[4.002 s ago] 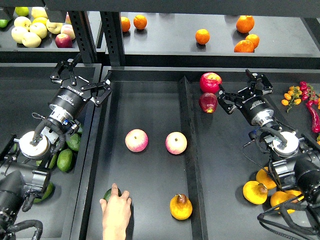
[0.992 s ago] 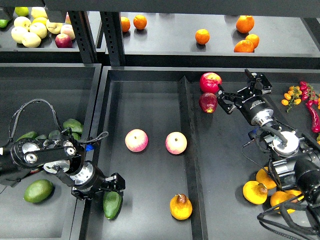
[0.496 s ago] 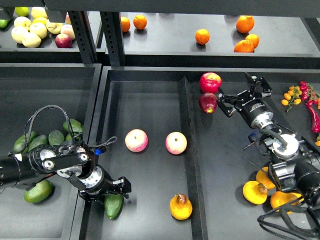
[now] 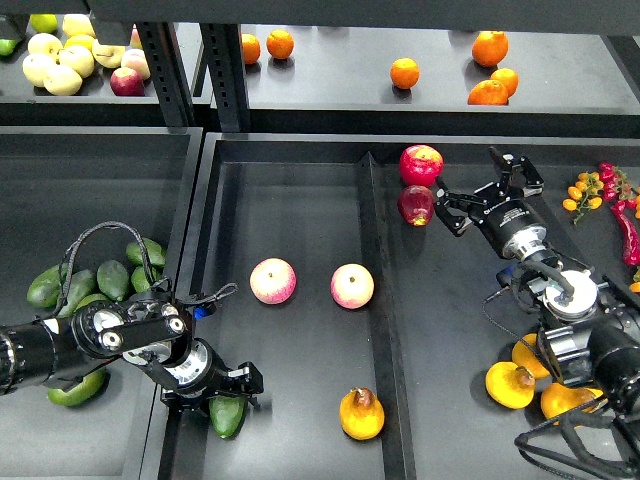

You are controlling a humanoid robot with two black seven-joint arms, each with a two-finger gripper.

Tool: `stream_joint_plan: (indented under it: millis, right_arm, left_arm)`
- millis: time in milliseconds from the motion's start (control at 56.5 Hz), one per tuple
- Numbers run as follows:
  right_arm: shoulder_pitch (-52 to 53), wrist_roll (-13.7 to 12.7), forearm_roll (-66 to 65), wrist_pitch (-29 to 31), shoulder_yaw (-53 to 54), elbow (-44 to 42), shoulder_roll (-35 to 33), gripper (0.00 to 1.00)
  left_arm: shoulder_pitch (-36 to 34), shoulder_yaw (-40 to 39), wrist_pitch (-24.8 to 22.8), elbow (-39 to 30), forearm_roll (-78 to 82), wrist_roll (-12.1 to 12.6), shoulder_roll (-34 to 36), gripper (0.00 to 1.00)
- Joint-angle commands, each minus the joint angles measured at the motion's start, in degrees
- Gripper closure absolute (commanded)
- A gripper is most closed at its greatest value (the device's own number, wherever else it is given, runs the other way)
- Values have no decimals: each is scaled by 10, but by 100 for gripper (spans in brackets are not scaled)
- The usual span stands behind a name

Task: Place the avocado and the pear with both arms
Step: 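Lift the avocado with the left gripper toward the avocado pile, then lower the avocado onto the avocado pile and open the left gripper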

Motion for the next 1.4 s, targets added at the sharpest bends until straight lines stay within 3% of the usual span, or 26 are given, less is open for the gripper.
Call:
stream_joint_plan:
  millis: [0,177,460,655,868,1116,1381]
  right_arm:
    - [0,0,0,0,0,0,0,0]
    - [-5,0,0,0,1,1,0,0]
    - [-9,0,0,0,1,1,0,0]
    - [-9,0,0,0,0,1,0,0]
    - [-9,0,0,0,-1,0,0,0]
    - [-19,0,0,0,-2,1,0,0]
    - [-19,0,0,0,-3,3,0,0]
  left_arm:
    - [7,-4,0,0,11,0,-9,40]
    - [12,-33,0,9,68,0,-9,50]
    - [11,-52,0,14,81,0,-10,54]
    - [-43,-68,0,4,75,0,-2,54]
    - [-96,-86,0,-8,57,0,68,54]
    - [-75,-91,0,-50,50,0,184,53]
    - [-32,-112,0,-47,52,0,196,52]
